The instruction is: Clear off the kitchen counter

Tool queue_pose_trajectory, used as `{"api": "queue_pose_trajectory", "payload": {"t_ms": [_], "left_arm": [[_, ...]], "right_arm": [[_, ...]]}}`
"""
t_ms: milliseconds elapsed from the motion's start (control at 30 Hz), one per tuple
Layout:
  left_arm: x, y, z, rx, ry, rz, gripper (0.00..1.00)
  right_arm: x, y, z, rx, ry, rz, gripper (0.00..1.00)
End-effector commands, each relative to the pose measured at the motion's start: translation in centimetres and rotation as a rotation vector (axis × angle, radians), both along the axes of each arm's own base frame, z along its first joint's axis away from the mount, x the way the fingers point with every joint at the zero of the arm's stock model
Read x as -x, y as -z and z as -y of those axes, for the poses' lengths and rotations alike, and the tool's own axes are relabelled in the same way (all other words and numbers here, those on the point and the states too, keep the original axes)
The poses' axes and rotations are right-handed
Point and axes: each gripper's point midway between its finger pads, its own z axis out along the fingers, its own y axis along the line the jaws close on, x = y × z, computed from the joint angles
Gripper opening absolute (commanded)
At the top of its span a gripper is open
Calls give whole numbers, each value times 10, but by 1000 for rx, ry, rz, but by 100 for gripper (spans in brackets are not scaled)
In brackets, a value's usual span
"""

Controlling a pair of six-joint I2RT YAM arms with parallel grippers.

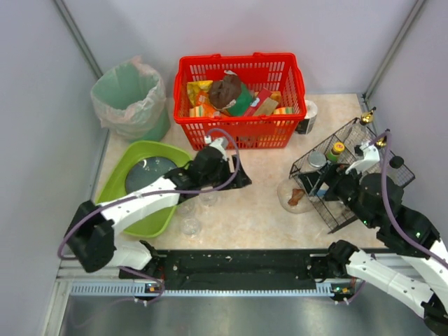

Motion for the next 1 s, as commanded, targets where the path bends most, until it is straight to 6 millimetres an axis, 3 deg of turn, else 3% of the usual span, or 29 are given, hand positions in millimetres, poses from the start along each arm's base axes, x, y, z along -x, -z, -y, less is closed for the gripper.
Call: {"api": "queue_pose_trajectory", "payload": {"t_ms": [0,133,267,433,633,967], "left_arm": [[-21,-15,52,96,-49,31,77],[-30,2,92,54,-18,43,73],[-31,43,111,-8,-16,11,67],[-29,68,134,20,14,5,60],[-22,100,143,-4,13,-28,54],[-19,127,162,33,36,-85,44]], "right_arm": [[3,-17,12,-39,37,44,82],[7,-15,14,-68,40,37,81],[11,-11,14,-92,34,22,81],[12,-1,10,-79,15,0,81],[12,7,6,-67,6,-25,80],[13,10,4,-62,-4,-34,80]]}}
